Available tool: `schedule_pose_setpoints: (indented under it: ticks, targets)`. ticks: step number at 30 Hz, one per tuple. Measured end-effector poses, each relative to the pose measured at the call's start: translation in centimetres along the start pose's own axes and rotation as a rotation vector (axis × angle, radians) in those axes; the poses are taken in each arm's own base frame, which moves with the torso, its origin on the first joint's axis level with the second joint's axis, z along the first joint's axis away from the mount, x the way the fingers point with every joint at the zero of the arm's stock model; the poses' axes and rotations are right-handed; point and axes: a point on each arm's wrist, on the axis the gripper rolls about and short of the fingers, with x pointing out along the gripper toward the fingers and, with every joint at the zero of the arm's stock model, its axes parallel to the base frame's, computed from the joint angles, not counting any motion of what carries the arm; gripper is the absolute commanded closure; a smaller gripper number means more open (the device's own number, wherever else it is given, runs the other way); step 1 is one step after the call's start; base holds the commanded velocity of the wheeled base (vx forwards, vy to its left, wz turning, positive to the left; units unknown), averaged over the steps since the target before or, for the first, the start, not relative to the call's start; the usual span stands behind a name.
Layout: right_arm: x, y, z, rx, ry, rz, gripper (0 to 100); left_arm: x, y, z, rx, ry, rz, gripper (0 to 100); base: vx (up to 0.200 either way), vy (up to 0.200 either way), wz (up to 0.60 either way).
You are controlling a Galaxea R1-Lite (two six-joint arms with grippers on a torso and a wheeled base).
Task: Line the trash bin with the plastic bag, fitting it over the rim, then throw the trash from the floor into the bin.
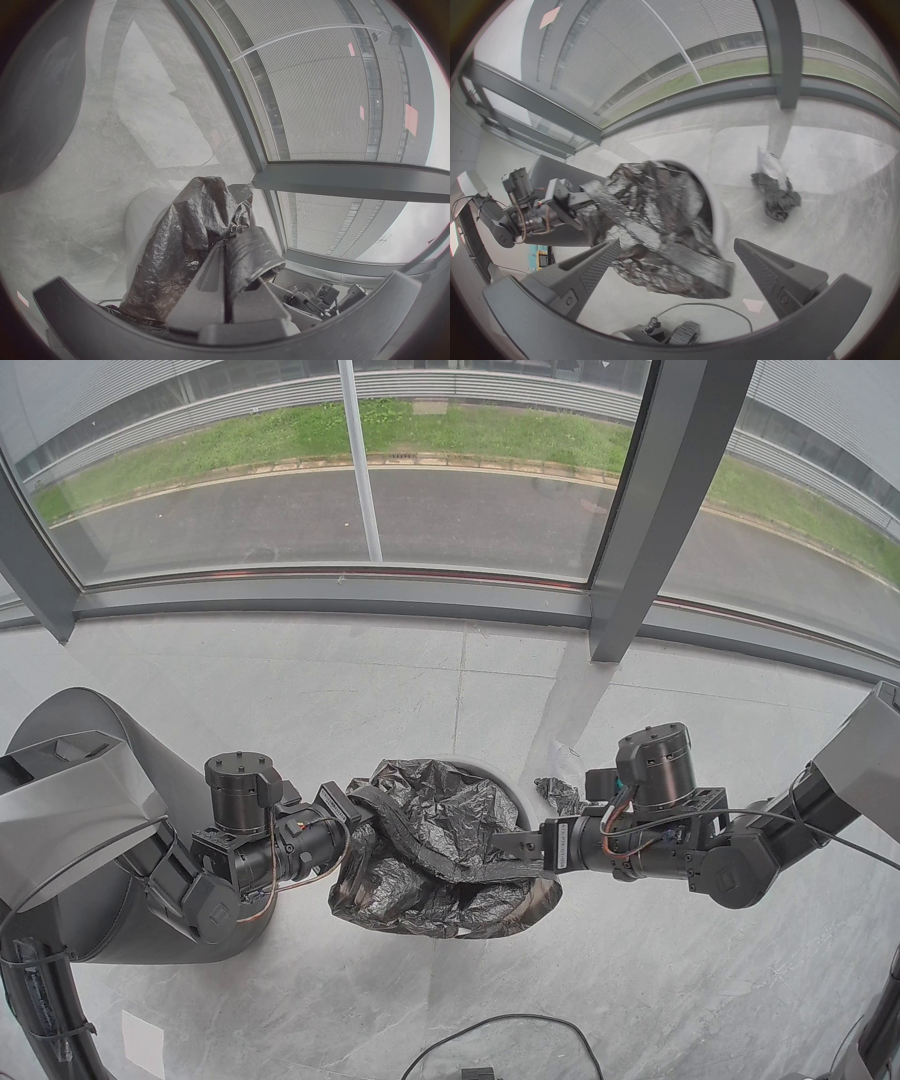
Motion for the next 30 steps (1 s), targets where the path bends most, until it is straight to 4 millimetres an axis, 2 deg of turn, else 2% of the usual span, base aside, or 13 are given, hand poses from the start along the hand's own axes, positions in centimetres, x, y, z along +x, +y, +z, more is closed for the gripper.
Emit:
schedule_pose_setpoints:
  ticks: [4,11,15,22,30]
  targets:
    - [1.0,1.6,0.8,-0.025,-0.03,0.041,0,-0.1,-0.3,0.1,0.003,-0.003,-0.01,100,0.0,0.0,0.0]
    - [4.4,3.6,1.5,-0.131,-0.073,0.053,0,-0.1,-1.3,0.3,0.015,-0.009,-0.042,100,0.0,0.0,0.0]
    - [6.4,4.4,0.6,-0.208,-0.067,-0.024,0,-0.2,-1.9,0.3,0.022,-0.009,-0.058,100,0.0,0.0,0.0]
    - [8.7,5.8,-1.0,-0.251,-0.029,-0.035,0,-0.3,-2.4,0.4,0.028,-0.013,-0.072,100,0.0,0.0,0.0]
    - [9.5,6.1,-1.7,-0.266,-0.013,-0.034,0,-0.5,-2.7,0.4,0.032,-0.016,-0.081,100,0.0,0.0,0.0]
